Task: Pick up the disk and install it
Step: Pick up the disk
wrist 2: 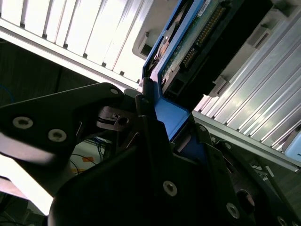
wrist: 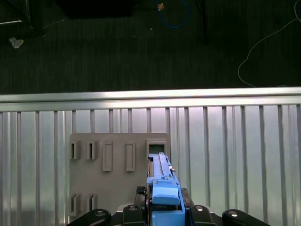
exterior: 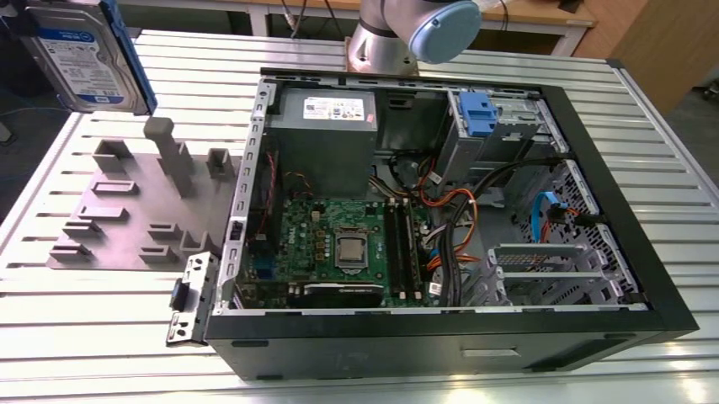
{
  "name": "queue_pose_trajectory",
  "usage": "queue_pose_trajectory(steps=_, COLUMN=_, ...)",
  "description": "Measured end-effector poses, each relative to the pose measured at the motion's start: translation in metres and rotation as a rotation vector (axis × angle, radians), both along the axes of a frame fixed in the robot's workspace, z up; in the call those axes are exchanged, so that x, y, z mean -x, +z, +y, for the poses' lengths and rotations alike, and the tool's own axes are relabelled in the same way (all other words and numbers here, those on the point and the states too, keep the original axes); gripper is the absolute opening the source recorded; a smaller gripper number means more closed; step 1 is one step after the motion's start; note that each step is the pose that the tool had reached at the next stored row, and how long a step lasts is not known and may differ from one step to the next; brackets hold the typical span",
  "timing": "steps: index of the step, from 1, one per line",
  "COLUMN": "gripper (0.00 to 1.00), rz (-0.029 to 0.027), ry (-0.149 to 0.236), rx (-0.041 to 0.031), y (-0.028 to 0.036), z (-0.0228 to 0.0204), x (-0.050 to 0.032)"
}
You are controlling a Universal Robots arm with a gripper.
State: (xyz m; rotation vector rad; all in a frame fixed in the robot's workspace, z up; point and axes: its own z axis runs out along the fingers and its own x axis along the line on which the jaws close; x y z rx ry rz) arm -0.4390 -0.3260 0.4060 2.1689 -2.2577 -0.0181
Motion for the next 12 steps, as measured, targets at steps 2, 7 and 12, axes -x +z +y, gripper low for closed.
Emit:
queue_pose_trajectory(steps=2, gripper=0.37, rz=0.0002, ry=0.0, rx=-0.0001, y=0.0001, z=0.0, x=0.0)
queue_pose_trajectory(steps=7, gripper=0.37, rz=0.0003, ry=0.0, rx=-0.0001, y=0.0015, z=0.0, x=0.0)
queue_pose_trajectory(steps=12, gripper=0.37, rz=0.0002, ry=0.0, rx=-0.0003, y=0.0046, z=0.0, x=0.0)
